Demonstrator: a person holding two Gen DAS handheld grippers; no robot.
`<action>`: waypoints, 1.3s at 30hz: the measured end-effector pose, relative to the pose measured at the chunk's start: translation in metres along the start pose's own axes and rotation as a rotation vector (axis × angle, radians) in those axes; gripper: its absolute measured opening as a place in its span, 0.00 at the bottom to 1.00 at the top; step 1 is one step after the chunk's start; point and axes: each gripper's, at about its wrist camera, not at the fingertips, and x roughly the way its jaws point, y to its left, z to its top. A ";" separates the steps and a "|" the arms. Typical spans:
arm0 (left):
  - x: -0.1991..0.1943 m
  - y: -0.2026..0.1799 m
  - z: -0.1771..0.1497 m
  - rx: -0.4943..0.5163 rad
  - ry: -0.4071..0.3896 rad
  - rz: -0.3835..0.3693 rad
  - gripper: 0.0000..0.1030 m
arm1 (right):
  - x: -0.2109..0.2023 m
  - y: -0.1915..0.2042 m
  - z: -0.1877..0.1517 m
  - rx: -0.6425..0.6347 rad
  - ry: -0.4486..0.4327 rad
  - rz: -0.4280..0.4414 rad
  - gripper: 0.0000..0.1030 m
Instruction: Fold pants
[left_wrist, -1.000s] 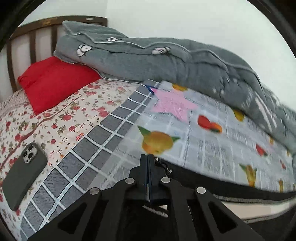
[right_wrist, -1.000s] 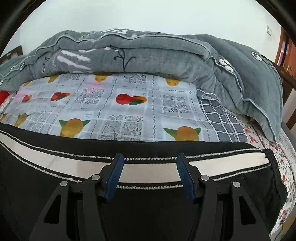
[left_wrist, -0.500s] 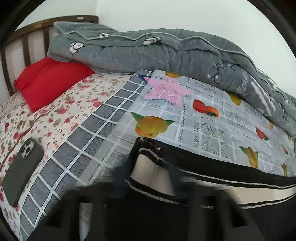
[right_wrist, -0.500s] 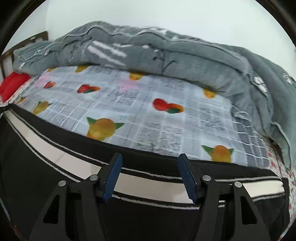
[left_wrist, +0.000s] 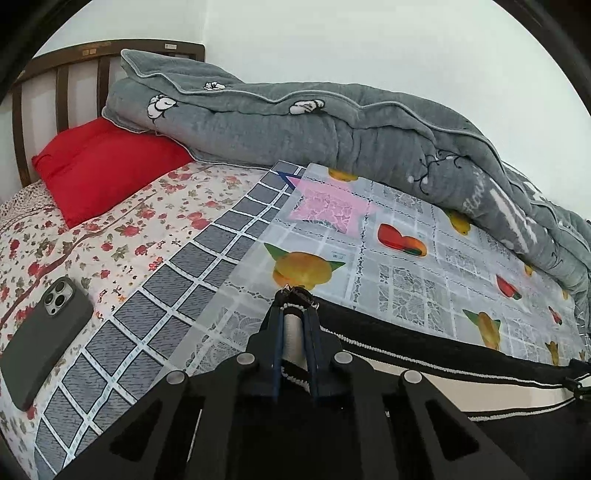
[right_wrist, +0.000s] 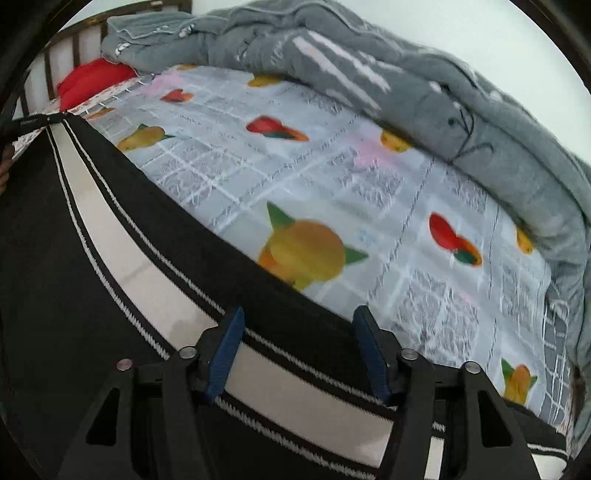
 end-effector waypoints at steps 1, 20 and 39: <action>-0.001 0.001 0.000 0.000 -0.002 -0.003 0.11 | 0.000 0.001 0.000 -0.006 0.002 0.028 0.35; -0.008 0.002 -0.002 0.003 -0.034 -0.036 0.11 | 0.001 0.038 0.017 -0.141 -0.025 0.053 0.04; 0.017 -0.002 0.002 -0.021 0.093 0.082 0.51 | -0.011 -0.003 0.023 0.085 -0.045 -0.017 0.27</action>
